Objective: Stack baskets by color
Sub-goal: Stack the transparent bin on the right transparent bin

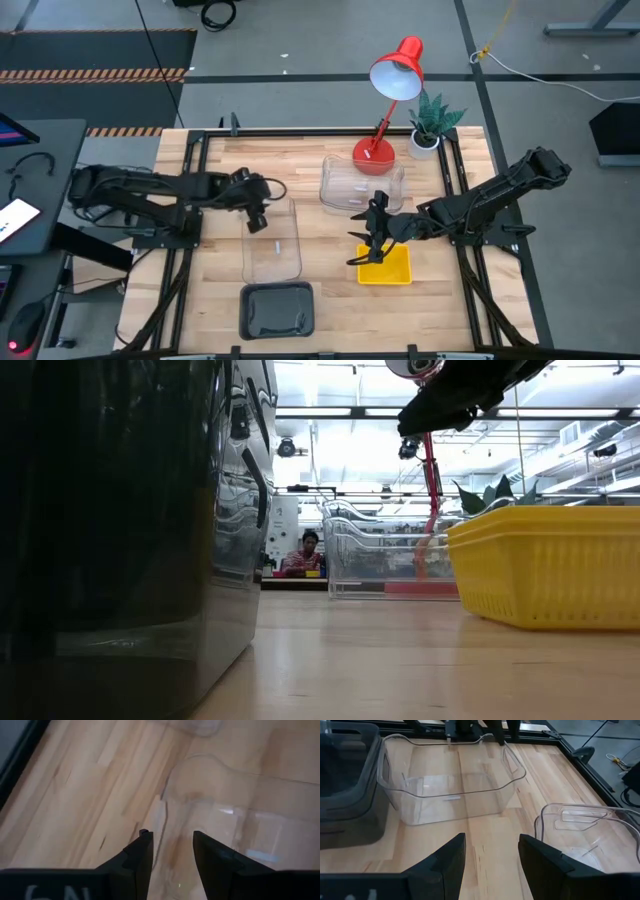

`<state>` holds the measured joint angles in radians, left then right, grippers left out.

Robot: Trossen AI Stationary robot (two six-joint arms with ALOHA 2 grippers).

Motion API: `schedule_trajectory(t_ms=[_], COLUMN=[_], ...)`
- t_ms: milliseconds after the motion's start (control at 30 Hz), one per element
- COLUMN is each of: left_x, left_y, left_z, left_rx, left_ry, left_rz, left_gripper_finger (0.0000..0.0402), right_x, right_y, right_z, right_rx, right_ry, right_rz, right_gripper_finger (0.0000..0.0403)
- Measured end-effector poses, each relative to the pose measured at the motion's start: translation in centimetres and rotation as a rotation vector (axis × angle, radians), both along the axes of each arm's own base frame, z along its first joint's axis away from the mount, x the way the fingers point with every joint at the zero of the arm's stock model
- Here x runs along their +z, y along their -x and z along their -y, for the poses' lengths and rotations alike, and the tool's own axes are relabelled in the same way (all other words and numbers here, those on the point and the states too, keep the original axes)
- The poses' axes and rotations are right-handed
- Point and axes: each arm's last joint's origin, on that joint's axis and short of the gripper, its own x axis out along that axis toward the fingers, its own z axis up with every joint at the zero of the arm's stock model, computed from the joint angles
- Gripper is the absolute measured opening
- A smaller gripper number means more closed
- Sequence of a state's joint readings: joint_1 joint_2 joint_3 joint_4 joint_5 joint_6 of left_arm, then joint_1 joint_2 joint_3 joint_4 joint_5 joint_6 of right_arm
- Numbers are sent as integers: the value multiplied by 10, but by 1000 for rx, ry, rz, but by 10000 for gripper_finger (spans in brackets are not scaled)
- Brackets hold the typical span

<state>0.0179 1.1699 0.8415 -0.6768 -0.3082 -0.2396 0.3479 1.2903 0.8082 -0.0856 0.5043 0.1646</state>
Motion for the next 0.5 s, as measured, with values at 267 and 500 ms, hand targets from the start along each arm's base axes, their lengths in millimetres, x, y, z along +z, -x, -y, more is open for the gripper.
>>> schedule_trajectory(t_ms=[267,500], left_x=[-22,-41], left_y=[-20,-27], left_z=[-21,-30], left_rx=[32,-1], left_ry=[50,111], left_rz=[-189,-286], left_gripper_finger=[146,123], right_x=[0,0], right_y=[1,1], right_z=[-3,-5], right_rx=[16,29], right_ry=[-5,0], right_rz=[1,-1], right_gripper_finger=[187,187])
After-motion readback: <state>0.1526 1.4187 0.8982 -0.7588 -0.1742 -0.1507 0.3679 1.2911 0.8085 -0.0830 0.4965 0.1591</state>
